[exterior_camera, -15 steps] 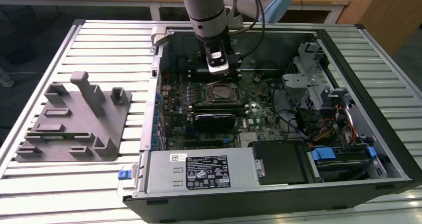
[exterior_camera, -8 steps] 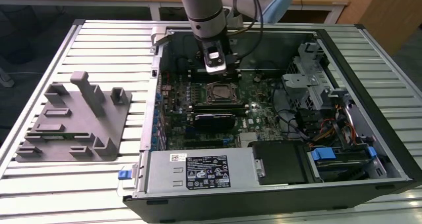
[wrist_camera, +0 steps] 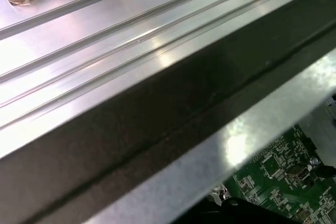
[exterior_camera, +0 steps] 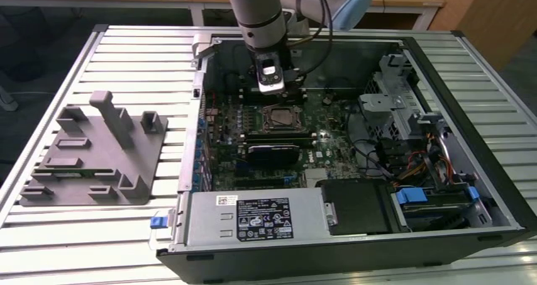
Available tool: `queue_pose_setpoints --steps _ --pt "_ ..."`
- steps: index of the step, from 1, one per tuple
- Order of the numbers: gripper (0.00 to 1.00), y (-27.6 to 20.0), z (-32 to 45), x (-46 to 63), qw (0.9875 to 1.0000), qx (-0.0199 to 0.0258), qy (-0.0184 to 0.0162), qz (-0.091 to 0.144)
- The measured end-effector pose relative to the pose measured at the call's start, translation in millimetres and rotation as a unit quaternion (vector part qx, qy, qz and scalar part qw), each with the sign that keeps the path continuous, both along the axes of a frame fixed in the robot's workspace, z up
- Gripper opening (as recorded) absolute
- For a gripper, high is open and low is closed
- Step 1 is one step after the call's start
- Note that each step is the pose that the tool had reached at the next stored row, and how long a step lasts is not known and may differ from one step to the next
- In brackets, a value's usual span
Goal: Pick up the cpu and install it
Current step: 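Install the first cpu locking lever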
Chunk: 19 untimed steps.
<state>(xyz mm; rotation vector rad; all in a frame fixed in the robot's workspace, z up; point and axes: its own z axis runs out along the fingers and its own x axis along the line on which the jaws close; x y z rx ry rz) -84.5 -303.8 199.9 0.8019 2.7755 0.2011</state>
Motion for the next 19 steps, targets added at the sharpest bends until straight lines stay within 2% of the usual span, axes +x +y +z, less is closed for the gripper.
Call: queue_pose_setpoints --steps 8,19 --pt "0.11 0.5 -0.1 1.6 1.0 0.0 0.0 -0.002" --pt "0.11 2.7 -1.2 4.9 0.9998 0.0 0.0 -0.019"
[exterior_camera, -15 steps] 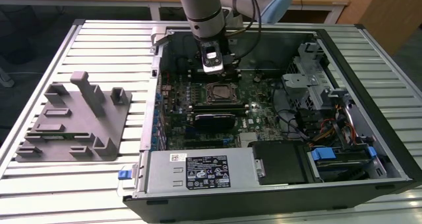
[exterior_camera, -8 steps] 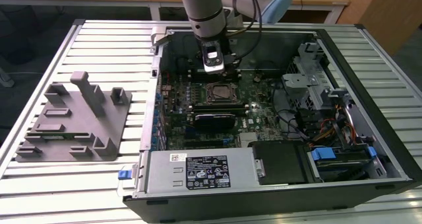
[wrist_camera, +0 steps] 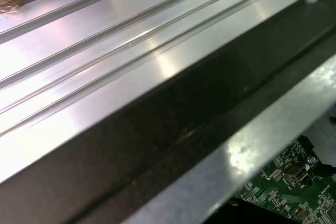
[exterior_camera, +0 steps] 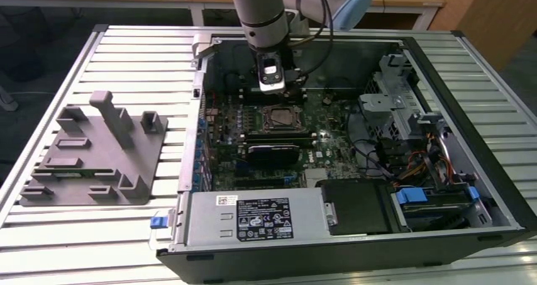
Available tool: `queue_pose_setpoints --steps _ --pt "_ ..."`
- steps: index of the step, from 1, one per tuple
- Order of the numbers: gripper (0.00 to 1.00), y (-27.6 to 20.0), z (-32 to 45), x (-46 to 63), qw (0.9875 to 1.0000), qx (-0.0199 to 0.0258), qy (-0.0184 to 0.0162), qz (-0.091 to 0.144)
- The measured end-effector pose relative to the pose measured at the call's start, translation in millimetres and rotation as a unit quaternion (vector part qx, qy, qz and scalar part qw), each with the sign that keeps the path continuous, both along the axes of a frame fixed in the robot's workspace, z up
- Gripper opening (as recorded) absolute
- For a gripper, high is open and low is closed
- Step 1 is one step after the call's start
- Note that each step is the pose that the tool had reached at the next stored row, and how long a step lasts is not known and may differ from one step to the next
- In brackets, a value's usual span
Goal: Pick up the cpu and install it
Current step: 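Install the first cpu locking lever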
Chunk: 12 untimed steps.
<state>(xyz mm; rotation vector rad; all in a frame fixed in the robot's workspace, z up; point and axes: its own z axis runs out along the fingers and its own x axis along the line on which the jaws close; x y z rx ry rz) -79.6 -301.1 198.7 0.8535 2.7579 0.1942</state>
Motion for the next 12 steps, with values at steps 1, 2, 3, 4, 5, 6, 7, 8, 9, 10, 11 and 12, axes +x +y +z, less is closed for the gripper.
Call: queue_pose_setpoints --steps 1,2,3,4,5,6,7,8,9,10,11,12 --pt "0.11 0.0 -0.3 0.1 1.0 0.0 0.0 -0.001" --pt "0.11 0.0 -0.7 0.3 1.0 0.0 0.0 -0.002" --pt "0.11 0.0 -1.1 0.4 1.0 0.0 0.0 -0.003" --pt "0.11 0.0 -1.6 0.6 1.0 0.0 0.0 -0.004" --pt "0.11 0.0 -2.1 0.7 1.0 0.0 0.0 -0.005" --pt "0.11 0.0 -2.6 0.8 1.0 0.0 0.0 -0.006" --pt "0.11 0.0 -3.1 0.8 1.0 0.0 0.0 -0.006" --pt "0.11 0.0 -3.7 0.9 1.0 0.0 0.0 -0.007" --pt "0.11 -0.1 -4.1 0.9 1.0 0.0 0.0 -0.008" --pt "0.11 -0.2 -4.5 0.9 1.0 0.0 0.0 -0.008" --pt "0.11 -0.6 -4.9 0.9 1.0 -0.0001 0.0001 -0.008" --pt "0.11 -0.8 -5.3 0.9 1.0 0.0 0.0001 -0.008"
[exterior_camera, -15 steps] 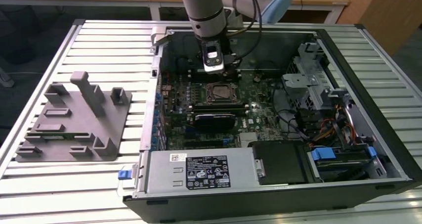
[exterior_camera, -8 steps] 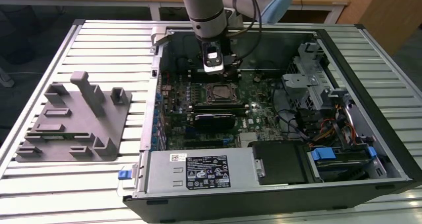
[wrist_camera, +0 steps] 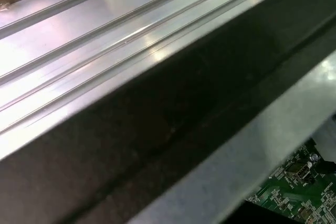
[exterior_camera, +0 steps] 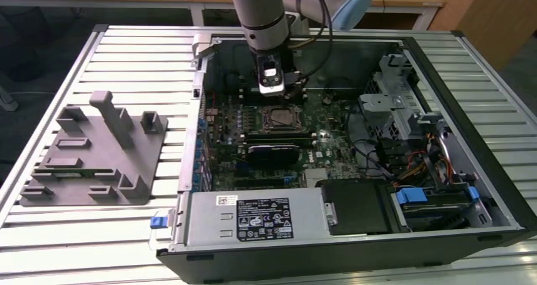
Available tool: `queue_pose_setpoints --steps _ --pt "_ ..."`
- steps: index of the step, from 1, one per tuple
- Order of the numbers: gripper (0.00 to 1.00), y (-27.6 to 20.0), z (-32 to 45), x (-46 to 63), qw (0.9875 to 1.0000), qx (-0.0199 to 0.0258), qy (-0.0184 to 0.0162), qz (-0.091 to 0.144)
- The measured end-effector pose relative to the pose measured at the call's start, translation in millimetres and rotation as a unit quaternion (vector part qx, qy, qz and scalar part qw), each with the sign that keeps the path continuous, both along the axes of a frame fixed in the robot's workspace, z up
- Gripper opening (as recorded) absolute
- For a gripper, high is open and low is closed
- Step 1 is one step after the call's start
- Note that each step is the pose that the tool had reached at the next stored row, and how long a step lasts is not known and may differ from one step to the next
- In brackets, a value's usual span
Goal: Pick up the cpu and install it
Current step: 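Install the first cpu locking lever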
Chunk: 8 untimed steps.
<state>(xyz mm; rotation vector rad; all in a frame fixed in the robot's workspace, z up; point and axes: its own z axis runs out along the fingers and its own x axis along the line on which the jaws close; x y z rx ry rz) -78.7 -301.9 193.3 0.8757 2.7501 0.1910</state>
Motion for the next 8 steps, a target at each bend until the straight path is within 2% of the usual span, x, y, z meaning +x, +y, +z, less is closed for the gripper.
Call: queue_pose_setpoints --steps 8 --pt "0.11 -2.7 -1.8 0.0 1.0 0.0001 -0.0001 0.0"
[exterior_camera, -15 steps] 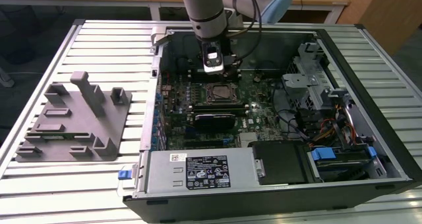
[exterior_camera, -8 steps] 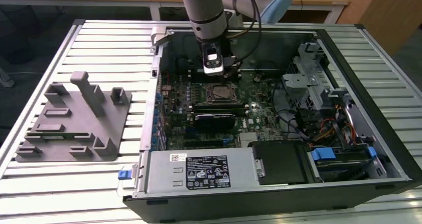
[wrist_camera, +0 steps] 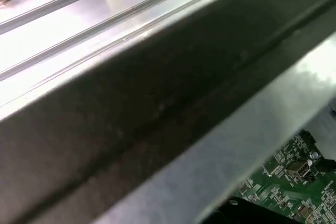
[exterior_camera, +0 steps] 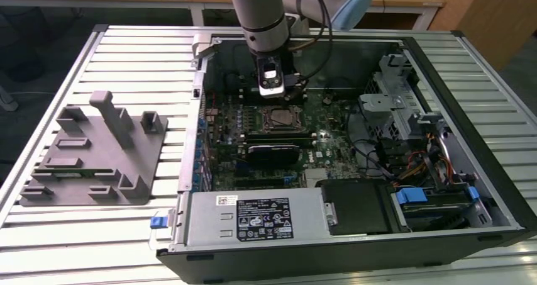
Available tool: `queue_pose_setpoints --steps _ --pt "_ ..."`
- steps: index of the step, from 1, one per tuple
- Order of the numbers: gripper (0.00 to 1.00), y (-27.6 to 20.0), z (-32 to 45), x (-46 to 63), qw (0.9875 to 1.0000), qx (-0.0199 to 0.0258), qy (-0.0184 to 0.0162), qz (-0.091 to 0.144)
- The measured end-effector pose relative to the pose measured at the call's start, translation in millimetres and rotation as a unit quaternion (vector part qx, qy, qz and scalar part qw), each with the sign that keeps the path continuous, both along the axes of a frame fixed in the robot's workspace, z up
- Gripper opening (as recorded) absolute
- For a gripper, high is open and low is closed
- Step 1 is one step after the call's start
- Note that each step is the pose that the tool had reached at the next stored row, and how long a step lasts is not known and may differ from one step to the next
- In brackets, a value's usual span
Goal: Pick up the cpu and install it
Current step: 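Install the first cpu locking lever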
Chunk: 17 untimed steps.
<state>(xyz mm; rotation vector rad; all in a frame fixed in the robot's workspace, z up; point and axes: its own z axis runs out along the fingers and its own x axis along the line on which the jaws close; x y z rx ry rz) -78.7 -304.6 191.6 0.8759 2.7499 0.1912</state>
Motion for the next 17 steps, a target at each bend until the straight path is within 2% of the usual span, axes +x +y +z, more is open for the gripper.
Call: queue_pose_setpoints --steps 6,12,17 --pt "0.11 -2.7 -0.3 0.0 1.0 0.0041 0.0 0.0" --pt "0.11 -6.6 -0.3 0.0 0.9999 0.0153 0.0 0.0" --pt "0.11 -10.7 -0.3 0.0 0.9998 0.0203 0.0 0.0"
